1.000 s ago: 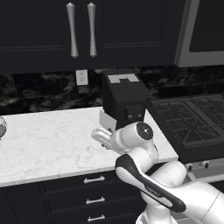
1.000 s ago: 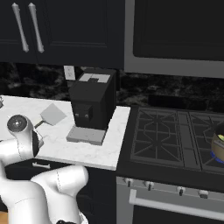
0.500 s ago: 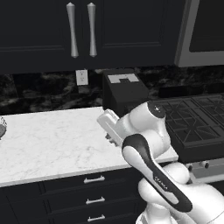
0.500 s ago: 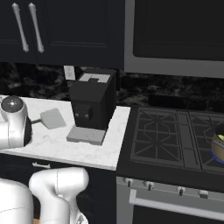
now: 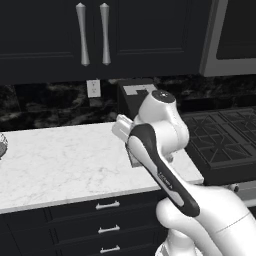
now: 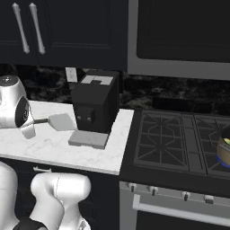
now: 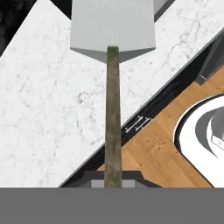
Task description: Put the cucumber and garlic in the pot. Retrieve the spatula and lightly stir the vegetables in the pot.
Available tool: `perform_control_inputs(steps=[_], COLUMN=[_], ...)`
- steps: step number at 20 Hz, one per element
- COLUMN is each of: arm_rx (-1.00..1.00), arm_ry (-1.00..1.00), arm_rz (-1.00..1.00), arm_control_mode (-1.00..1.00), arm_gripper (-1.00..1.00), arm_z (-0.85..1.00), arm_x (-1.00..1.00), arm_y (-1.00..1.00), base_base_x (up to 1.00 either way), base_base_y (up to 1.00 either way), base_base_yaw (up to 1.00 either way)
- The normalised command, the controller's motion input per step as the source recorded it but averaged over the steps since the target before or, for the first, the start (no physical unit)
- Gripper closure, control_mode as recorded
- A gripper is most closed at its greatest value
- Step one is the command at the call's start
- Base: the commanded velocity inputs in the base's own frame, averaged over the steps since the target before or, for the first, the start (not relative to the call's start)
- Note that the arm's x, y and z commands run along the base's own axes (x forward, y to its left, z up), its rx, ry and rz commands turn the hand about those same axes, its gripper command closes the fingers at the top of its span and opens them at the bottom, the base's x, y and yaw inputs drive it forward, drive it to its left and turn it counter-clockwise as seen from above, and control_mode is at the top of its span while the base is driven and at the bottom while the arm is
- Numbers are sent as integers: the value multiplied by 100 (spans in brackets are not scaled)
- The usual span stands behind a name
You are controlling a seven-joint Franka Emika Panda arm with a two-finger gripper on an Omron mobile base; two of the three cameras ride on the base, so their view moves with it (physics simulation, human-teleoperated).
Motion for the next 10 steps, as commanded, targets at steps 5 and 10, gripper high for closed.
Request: perform_control_inputs(steps=[5, 10], arm_rx=[0, 0], arm_ry=[0, 0], arm_rz=[0, 0], arm_control_mode=[100, 100], arm_gripper=[100, 100], arm_z=[0, 0], arm_x=[0, 0], arm_y=[0, 0], base_base_x=[-47, -8], base_base_y=[-76, -100], base_base_yaw=[0, 0])
